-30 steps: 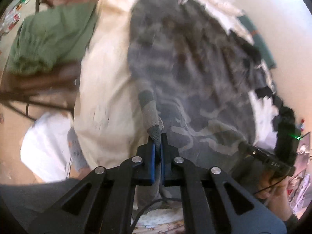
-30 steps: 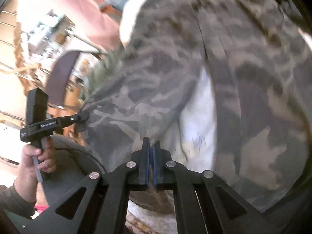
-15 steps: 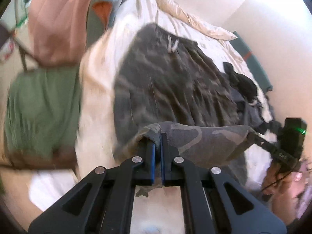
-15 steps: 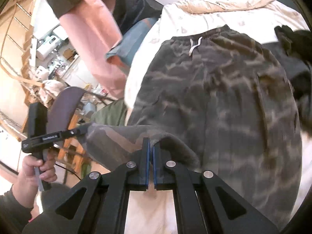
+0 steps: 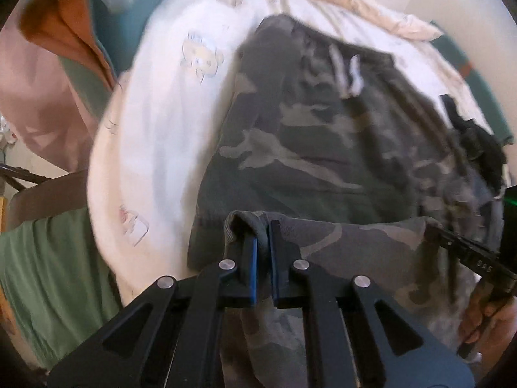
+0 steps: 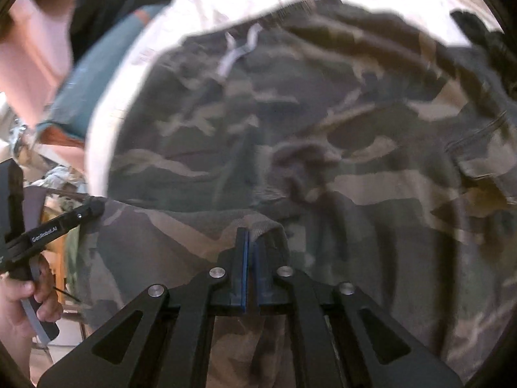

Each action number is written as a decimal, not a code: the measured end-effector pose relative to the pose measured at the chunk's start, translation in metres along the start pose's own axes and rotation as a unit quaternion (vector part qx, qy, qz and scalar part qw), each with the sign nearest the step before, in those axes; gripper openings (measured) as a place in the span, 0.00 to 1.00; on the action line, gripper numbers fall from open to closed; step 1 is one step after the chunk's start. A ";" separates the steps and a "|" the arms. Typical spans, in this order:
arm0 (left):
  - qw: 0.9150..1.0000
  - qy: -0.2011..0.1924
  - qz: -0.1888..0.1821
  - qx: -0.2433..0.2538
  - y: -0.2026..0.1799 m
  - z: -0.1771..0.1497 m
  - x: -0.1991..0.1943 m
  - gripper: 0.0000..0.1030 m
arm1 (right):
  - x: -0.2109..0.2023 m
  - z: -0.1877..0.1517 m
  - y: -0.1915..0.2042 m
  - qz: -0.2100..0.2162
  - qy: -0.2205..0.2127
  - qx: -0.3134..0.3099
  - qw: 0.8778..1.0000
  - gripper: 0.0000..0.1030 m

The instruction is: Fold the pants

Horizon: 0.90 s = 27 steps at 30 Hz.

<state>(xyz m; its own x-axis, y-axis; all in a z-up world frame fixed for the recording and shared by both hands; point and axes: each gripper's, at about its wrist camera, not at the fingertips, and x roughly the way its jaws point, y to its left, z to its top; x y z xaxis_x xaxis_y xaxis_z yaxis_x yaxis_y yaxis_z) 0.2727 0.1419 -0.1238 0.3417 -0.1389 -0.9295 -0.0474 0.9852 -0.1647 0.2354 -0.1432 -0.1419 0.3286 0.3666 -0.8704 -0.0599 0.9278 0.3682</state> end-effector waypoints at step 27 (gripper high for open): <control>0.996 -0.012 0.031 0.082 -0.047 -0.140 -0.045 0.12 | -0.032 -0.100 0.011 0.048 -0.010 -0.073 0.996 0.53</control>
<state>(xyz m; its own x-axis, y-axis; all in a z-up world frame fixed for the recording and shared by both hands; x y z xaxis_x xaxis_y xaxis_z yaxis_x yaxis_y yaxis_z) 0.1285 0.0880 -0.1206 0.3658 -0.0764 -0.9276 0.0844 0.9952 -0.0487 0.1303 -0.1374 -0.1423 0.3329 0.4535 -0.8268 -0.2271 0.8895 0.3965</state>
